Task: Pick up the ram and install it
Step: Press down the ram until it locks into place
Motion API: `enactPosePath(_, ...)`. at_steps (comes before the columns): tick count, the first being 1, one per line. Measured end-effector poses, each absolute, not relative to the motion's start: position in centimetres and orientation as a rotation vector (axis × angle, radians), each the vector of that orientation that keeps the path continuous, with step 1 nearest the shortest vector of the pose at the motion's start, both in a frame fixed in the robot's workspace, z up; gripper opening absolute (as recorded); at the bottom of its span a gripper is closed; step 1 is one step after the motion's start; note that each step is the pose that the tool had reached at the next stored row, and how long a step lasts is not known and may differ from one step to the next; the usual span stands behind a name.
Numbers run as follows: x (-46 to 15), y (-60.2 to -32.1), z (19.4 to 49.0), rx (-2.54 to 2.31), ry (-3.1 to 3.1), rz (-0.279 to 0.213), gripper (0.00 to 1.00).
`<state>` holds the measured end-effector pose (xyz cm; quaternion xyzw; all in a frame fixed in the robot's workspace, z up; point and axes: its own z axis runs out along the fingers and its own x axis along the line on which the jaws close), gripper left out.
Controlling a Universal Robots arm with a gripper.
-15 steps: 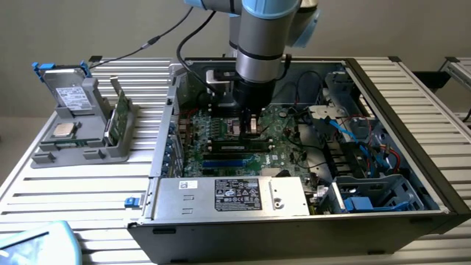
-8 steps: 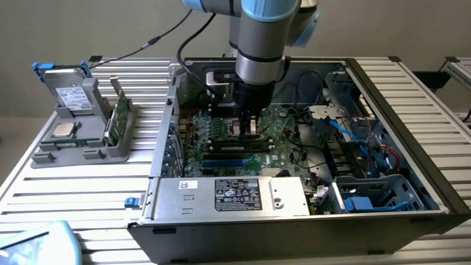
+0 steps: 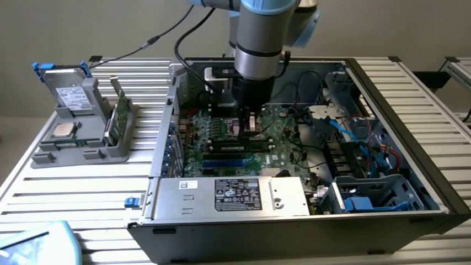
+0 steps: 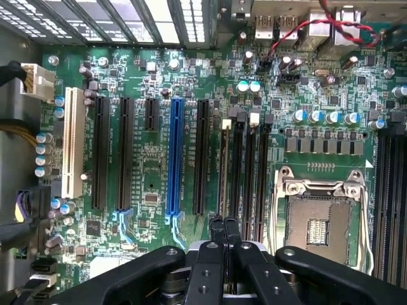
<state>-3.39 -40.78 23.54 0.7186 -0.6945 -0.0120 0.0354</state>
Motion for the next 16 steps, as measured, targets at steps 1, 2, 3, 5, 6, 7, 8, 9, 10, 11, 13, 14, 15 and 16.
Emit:
enactPosePath(1, -3.5, -40.78, 23.58, 2.207, -2.135, -0.037, 0.11)
enactPosePath(2, -3.61, -40.78, 23.65, 2.206, -2.135, -0.037, 0.11)
enactPosePath(3, -3.7, -40.79, 23.71, 2.205, -2.136, -0.037, 0.11)
enactPosePath(5, -3.73, -40.78, 23.74, 2.204, -2.138, -0.037, 0.11)
enactPosePath(6, -3.73, -40.78, 23.74, 2.204, -2.138, -0.037, 0.11)
enactPosePath(7, -3.73, -40.78, 23.74, 2.204, -2.138, -0.037, 0.11)
enactPosePath(8, -3.74, -40.78, 23.75, 2.204, -2.138, -0.037, 0.11)
enactPosePath(9, -3.74, -40.78, 23.75, 2.204, -2.138, -0.037, 0.11)
enactPosePath(10, -3.74, -40.78, 23.75, 2.204, -2.138, -0.037, 0.11)
enactPosePath(11, -3.74, -40.78, 23.75, 2.204, -2.138, -0.037, 0.11)
enactPosePath(13, -3.74, -40.78, 23.75, 2.204, -2.138, -0.037, 0.11)
enactPosePath(14, -3.74, -40.78, 23.75, 2.204, -2.138, -0.037, 0.11)
enactPosePath(15, -3.74, -40.78, 23.76, 2.204, -2.138, -0.037, 0.11)
enactPosePath(16, -3.74, -40.78, 23.76, 2.204, -2.138, -0.037, 0.11)
